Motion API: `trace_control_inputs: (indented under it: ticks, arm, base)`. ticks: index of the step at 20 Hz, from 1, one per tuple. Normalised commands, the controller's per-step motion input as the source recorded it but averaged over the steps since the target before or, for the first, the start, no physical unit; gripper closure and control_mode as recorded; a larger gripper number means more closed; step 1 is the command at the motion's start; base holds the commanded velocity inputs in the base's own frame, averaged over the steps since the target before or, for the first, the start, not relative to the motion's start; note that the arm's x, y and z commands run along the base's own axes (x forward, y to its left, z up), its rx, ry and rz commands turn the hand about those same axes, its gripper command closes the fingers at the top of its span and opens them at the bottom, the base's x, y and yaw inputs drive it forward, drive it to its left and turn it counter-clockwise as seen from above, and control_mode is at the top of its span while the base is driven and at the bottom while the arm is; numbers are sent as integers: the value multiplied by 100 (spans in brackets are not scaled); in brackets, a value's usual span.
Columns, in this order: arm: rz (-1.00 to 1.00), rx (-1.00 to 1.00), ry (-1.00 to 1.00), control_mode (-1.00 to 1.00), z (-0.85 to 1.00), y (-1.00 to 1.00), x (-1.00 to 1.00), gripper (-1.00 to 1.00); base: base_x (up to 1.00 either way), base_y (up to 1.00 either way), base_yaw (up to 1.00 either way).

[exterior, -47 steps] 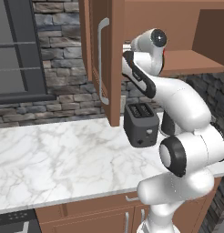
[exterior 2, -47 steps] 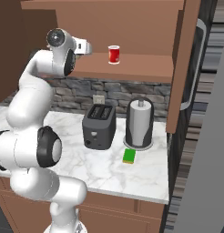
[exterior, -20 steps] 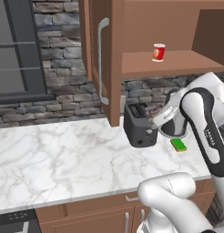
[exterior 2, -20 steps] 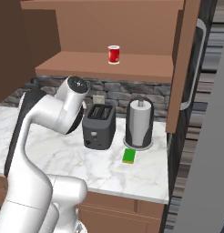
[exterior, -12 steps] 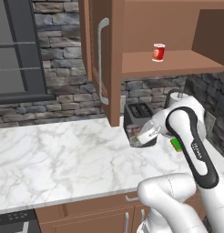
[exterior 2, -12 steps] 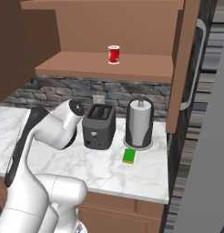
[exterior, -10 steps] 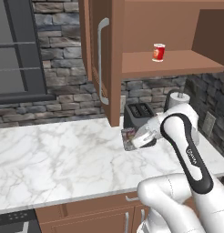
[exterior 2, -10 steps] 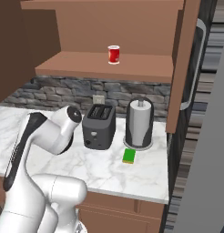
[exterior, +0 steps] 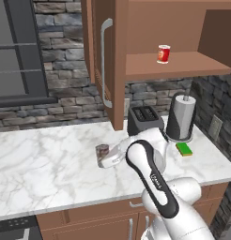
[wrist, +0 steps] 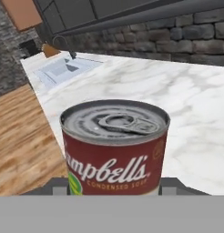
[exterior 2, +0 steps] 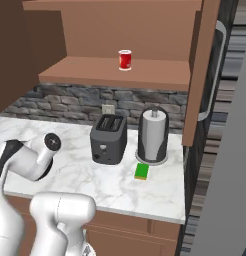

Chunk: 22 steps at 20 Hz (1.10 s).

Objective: Restock the canned food cabinet by taking the new fresh canned food from the counter and placing it in the cabinet. Then, take the old canned food from the cabinet and place it on the counter.

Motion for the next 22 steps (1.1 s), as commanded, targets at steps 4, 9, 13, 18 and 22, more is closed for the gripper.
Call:
trace_control_inputs:
  ticks: [4,9,13,18,22]
  arm:
    - [0,-8,0,-100,-26,42,60,100]
    - [0,-8,0,-100,-34,24,84,100]
    - [0,-7,0,-100,-35,12,92,100]
    - [0,-7,0,-100,-34,3,78,-100]
    - [0,-1,2,-100,-3,1,35,-100]
  base:
    - [0,0,0]
    - [0,0,0]
    - [0,0,0]
    - [0,0,0]
    - [0,0,0]
